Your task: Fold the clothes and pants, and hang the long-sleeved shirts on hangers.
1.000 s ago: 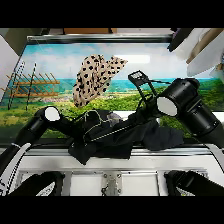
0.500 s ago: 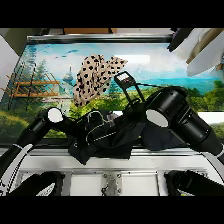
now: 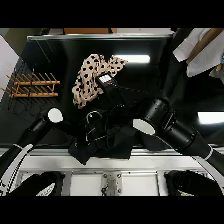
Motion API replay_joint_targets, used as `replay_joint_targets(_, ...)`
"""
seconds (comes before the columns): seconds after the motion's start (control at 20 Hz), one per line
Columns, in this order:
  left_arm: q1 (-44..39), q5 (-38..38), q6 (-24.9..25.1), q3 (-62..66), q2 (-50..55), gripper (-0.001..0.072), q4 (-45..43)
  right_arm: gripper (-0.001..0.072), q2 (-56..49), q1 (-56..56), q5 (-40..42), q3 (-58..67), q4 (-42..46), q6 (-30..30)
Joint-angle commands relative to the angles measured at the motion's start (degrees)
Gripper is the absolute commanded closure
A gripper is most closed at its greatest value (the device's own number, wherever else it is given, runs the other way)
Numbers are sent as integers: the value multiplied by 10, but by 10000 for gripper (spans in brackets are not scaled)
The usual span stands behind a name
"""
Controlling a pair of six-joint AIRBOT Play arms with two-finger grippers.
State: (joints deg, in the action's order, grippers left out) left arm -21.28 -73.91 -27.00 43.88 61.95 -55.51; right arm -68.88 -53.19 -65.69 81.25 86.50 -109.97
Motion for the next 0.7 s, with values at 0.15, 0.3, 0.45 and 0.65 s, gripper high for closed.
replay_joint_targets(0.15, 0, 2, 0, 0, 0, 697, 1, 693, -3, -5, 22, 0, -17, -2)
replay_joint_targets(0.3, 0, 0, 0, 0, 0, 697, 1, 681, 0, -5, 17, 0, -17, -2)
replay_joint_targets(0.45, 0, 0, 0, 0, 0, 697, 1, 245, 3, -3, -11, 0, -17, -2)
replay_joint_targets(0.65, 0, 0, 0, 0, 0, 697, 1, 207, 15, 5, -59, 0, -17, 7)
